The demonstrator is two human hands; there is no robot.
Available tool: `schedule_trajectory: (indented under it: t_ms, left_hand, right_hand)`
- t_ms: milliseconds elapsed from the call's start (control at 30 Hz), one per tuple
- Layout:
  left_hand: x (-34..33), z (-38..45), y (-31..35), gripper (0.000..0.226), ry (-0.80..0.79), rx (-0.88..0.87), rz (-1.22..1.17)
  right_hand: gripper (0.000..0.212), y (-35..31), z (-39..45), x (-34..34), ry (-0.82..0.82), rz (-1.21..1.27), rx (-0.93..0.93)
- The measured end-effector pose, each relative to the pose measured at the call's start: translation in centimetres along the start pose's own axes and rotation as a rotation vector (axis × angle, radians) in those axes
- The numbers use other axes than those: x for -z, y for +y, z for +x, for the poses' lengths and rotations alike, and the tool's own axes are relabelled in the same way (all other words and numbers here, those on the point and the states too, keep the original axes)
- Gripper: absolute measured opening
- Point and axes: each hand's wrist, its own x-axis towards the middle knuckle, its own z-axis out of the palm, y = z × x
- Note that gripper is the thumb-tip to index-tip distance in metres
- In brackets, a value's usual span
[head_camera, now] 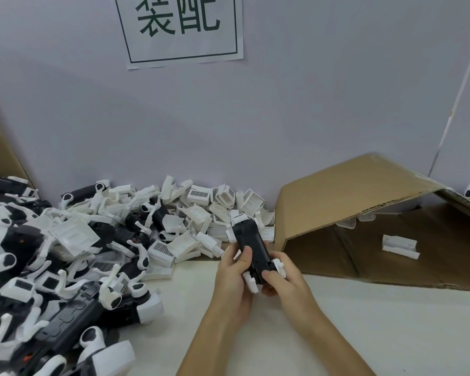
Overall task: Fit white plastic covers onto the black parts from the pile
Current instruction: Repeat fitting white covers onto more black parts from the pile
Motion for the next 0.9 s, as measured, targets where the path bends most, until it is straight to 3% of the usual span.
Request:
schedule_trajectory:
  t_ms: [433, 600, 900]
  left_hand:
    - [0.12, -0.11, 0.16, 0.020, 0.026, -0.050, 0.051]
    - [0.19, 0.05, 0.04, 0.024, 0.031, -0.056, 0.066]
    - [0.54, 0.09, 0.15, 0.024, 0.029, -0.079, 0.075]
  right_hand:
    - [0.027, 0.00, -0.10, -0.07, -0.003, -0.050, 0.042]
    - [0.037, -0.16, -0.34, 0.10, 0.025, -0.109, 0.091]
    - [0.023, -0.30, -0.17, 0.06, -0.007, -0.056, 0.074]
